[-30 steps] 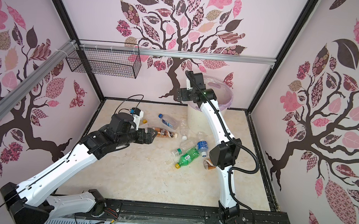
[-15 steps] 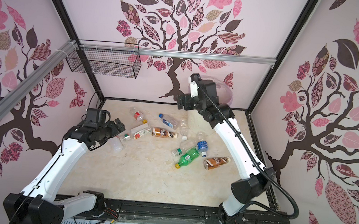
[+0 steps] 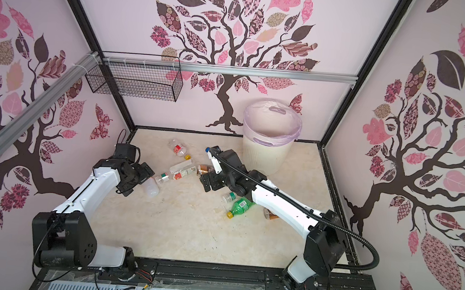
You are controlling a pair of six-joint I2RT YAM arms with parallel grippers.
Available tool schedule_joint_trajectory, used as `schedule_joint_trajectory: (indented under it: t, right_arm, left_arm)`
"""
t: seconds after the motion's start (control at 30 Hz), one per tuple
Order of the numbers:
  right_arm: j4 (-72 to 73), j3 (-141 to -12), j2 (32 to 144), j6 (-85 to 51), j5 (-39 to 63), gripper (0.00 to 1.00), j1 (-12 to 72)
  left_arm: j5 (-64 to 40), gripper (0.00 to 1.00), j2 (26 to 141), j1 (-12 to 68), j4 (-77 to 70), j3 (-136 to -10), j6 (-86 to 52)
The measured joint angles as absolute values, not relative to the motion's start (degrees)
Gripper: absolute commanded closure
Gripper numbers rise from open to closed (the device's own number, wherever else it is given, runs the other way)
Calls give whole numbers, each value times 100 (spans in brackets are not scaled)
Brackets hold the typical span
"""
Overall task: Throw the plastic bottles in the bin
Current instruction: Pick up the plastic bottle from the middle-left of the table.
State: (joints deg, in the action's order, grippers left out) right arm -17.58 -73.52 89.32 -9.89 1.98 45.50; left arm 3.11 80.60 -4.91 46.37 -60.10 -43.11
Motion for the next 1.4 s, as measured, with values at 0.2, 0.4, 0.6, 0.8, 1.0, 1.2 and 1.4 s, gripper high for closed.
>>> schedule_joint_trajectory:
  t: [0.2,0.4,0.6,0.8,1.0,1.2,1.4]
  right_arm:
    - [-1514,-6958,8930,-1094,172,0,4558]
    - [-1295,-6842,8930,-1094,128,1,4558]
    - [-1253,-6702,8930,-1072,102,0,4558]
    - [-1181,-6678,8930,-1076,64,1,4560]
    - [-1131,-6659,8895,-1098,3,0,4563]
    - [-1133,-6624,8757,-1122,-45,0,4563]
    - [-1138,-6604,8705,-1223,-67,1,4563]
  left_arm:
    - [204,4,8514,-545,4263,-5988,-4274]
    - [-34,6,9085,-561,4062,-5988,-4180]
    - [-174,15,9332,-561,3981,-5988,-4064]
    - [-296,25,9382,-565,3894,-5913,-4066]
    - [-467,39,9548,-567,3854,-5846,-4062]
    - [-666,59,9520,-569,3756,-5745,-4058]
    - [-860,62,9146,-569,3695,-5535,-3979]
